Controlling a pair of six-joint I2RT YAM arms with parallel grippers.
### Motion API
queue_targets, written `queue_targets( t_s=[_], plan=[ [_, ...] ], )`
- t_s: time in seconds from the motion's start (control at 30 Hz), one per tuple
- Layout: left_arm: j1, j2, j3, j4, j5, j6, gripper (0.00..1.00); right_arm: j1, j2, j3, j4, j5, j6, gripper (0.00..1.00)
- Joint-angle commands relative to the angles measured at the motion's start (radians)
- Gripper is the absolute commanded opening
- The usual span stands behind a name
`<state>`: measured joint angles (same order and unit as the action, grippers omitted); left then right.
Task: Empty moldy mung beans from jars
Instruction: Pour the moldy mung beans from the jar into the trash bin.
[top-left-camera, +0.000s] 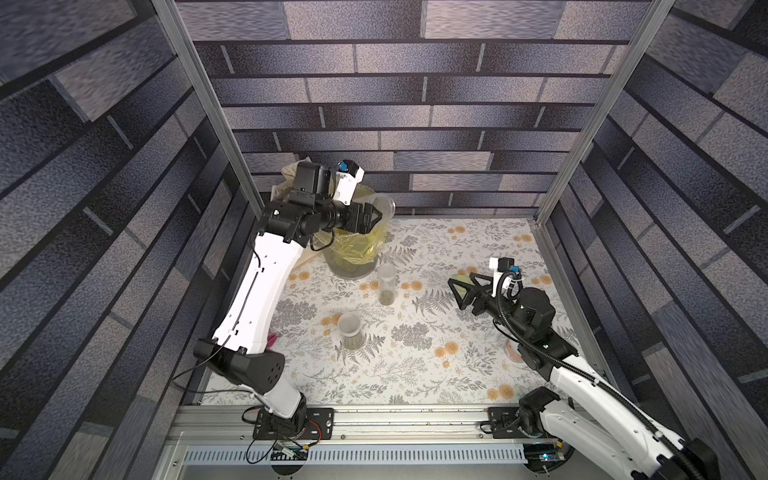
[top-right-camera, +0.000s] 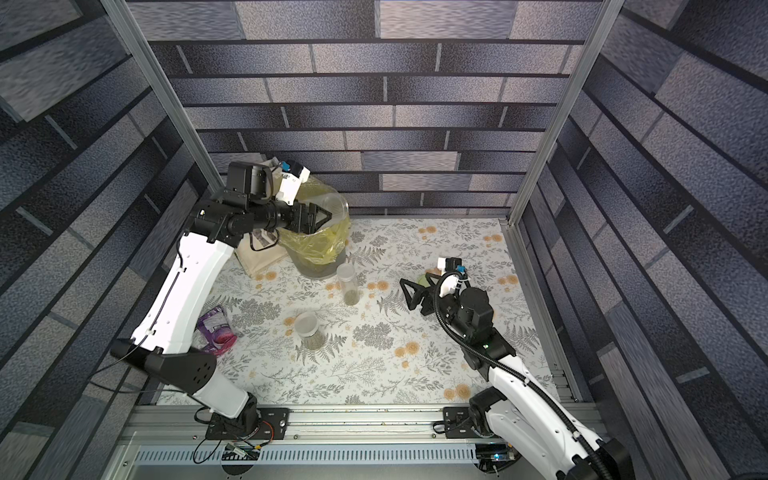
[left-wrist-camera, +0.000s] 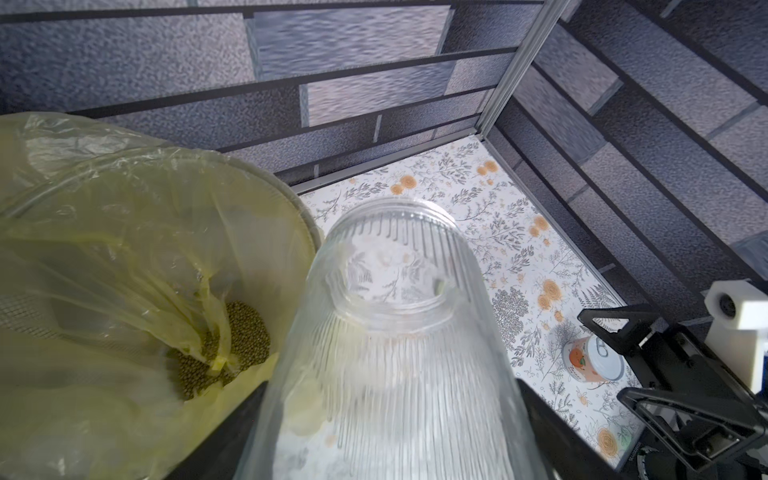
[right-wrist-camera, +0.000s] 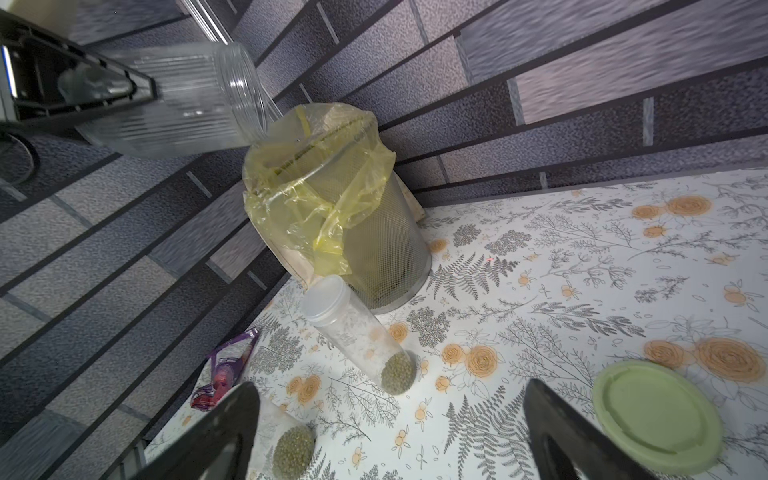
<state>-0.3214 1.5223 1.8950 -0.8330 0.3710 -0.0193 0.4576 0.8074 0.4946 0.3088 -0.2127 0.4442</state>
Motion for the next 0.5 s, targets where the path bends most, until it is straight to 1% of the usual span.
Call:
queue_targets(
  t_s=[0.0, 0.17, 0.27, 0.4, 0.47],
  plan=[
    [-0.006, -0.154, -0.18, 0.356, -0.004, -0.006, 0.54, -0.006, 0.012, 0.041, 0.072, -0.061, 0.09, 0.96],
    [-0.04, -0.281, -0.419, 0.558, -0.007, 0.001, 0.54, -0.007, 0.051, 0.061, 0.205, -0.128, 0.225, 0.94],
    [-0.061, -0.357, -0.588, 0.772, -0.001, -0.037, 0.54, -0.008, 0.071, 0.059, 0.325, -0.158, 0.32, 0.96],
    [-0.111, -0.398, -0.747, 0.986, -0.017, -0.057, 0.54, -0.007, 0.109, 0.071, 0.474, -0.193, 0.434, 0.99],
    [-0.134, -0.399, -0.808, 1.102, -0.005, -0.081, 0.54, -0.008, 0.137, 0.078, 0.54, -0.2, 0.489, 1.0]
  ],
)
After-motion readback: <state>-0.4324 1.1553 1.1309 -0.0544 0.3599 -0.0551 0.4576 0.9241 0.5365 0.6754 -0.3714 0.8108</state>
